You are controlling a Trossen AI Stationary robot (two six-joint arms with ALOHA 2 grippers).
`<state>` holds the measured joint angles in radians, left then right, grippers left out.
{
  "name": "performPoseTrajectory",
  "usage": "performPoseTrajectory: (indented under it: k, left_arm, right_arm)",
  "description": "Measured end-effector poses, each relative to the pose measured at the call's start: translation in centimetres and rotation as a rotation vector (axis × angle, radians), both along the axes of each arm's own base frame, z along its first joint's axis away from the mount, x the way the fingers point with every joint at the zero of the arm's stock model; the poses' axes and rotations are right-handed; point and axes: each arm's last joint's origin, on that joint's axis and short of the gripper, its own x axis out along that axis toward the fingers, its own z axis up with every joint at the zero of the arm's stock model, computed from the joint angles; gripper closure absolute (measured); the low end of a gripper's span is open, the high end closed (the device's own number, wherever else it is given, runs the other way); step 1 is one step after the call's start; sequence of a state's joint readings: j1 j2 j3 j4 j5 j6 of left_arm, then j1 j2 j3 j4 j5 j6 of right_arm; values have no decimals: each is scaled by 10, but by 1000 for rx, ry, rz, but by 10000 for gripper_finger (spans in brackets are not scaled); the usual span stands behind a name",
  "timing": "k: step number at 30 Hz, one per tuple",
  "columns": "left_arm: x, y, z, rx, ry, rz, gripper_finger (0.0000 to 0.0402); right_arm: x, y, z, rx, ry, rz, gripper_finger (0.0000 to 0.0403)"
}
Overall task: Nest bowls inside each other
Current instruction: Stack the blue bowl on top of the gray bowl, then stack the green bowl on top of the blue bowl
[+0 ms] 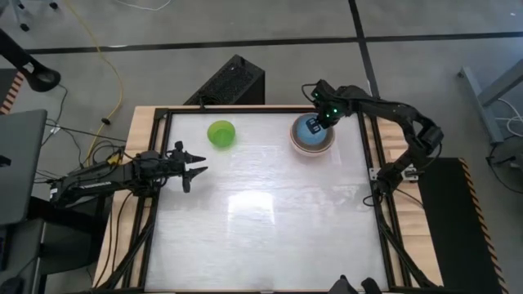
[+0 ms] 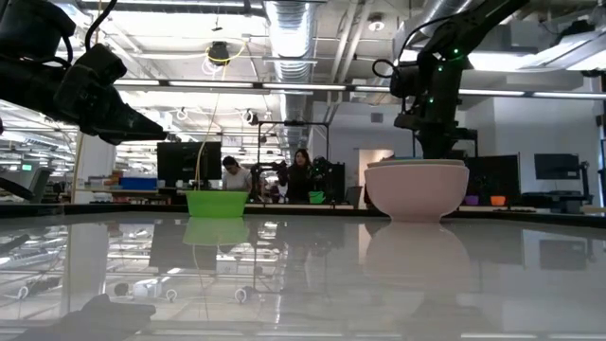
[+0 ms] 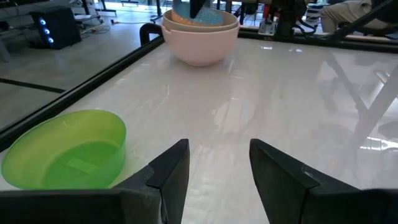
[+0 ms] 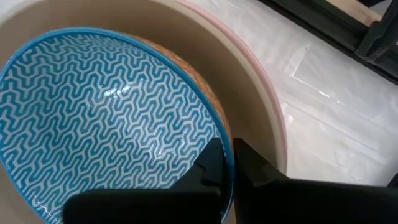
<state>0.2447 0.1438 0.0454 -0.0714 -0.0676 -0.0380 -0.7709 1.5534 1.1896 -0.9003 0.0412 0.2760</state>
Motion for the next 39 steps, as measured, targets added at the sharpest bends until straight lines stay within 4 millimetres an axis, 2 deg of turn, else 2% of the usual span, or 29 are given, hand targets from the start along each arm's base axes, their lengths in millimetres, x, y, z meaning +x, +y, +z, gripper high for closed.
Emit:
performPoseTrajectory:
  k: [10,13,17,22,27,31,34,37,39]
  left_arm:
    - [0,0,0,0,0,0,244]
    - [0,0,0,0,0,0,244]
    - [0,0,0,0,0,0,244]
    - [0,0,0,0,0,0,244]
    - [0,0,0,0,0,0,244]
    - [0,0,0,0,0,0,244]
    - [0,0,0,0,0,0,244]
    - [0,0,0,0,0,0,244]
    - [0,0,0,0,0,0,244]
  right_arm:
    - [1,1,-1,-5,17,13,268]
    - [1,1,-1,-7,25,32,248]
    - [1,1,-1,-7,27,37,242]
    - [-3,5,6,0,35,38,251]
    - [-9,12,34,-12,23,45,261]
    - [-15,28,45,1,26,49,281]
    - [-17,39,43,2,22,63,320]
    - [-18,47,33,10,29,74,380]
    - [-17,52,24,13,37,80,392]
